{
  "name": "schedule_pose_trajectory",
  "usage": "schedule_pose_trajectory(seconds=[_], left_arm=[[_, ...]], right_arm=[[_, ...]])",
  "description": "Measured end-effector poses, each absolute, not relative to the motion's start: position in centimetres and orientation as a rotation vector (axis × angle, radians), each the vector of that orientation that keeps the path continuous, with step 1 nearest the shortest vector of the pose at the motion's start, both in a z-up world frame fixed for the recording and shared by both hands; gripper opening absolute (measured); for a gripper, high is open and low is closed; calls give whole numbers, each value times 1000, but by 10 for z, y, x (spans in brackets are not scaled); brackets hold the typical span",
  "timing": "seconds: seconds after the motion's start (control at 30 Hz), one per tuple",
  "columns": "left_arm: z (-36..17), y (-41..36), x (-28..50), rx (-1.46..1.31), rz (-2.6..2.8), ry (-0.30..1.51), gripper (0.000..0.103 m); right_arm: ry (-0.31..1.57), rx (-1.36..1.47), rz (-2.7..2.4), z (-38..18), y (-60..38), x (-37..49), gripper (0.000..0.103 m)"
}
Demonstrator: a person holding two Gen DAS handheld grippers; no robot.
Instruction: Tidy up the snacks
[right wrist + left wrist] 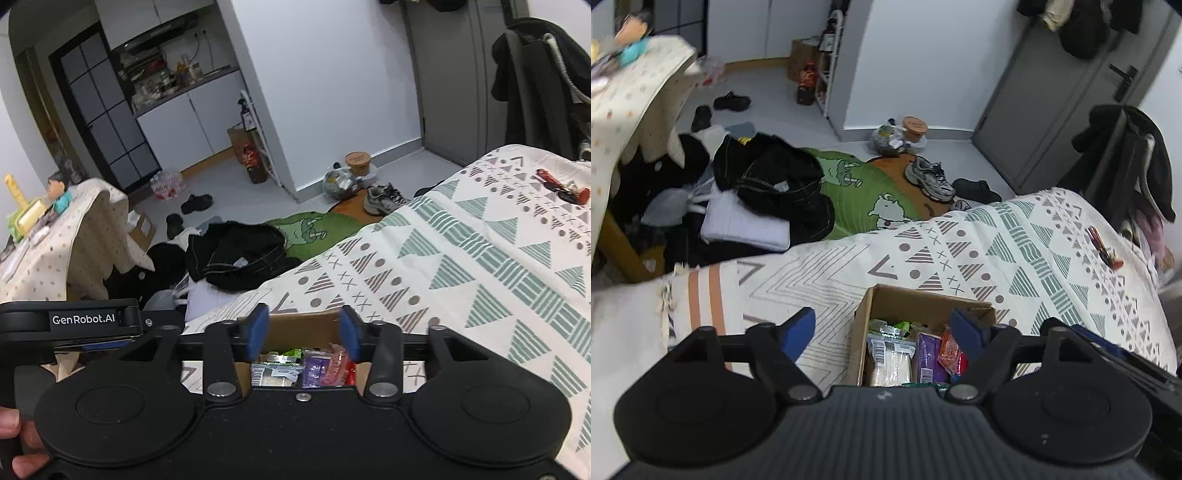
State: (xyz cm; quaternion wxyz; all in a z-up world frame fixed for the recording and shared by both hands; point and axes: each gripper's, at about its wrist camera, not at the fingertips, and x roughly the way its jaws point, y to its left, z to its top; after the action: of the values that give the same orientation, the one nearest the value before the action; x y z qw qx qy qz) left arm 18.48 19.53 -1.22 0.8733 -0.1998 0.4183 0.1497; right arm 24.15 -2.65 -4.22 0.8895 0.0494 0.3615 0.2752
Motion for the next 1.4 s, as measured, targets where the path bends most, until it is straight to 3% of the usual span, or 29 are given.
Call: schedule_pose_trajectory(seconds=[0.03,0.37,0.57,0.83,1.0,1.4], left_arm=[[-10,194,185,-406,304,873,85],[1,170,176,-342,223,877,90],[4,152,160,-298,209,877,90],[5,130,139,-241,185,868,92],[8,118,123,-236,165,837,103],[9,95,92,-202,106,821,103]], right_arm=[[749,110,565,-40,-31,240,54],[754,122,503,-27,-69,221,62],[720,121,423,-24,-88,202,87],[699,137,339,-23,-114,176,101],[683,121,318,-23,-124,158,103],[687,111,277,-26,-143,117,103]])
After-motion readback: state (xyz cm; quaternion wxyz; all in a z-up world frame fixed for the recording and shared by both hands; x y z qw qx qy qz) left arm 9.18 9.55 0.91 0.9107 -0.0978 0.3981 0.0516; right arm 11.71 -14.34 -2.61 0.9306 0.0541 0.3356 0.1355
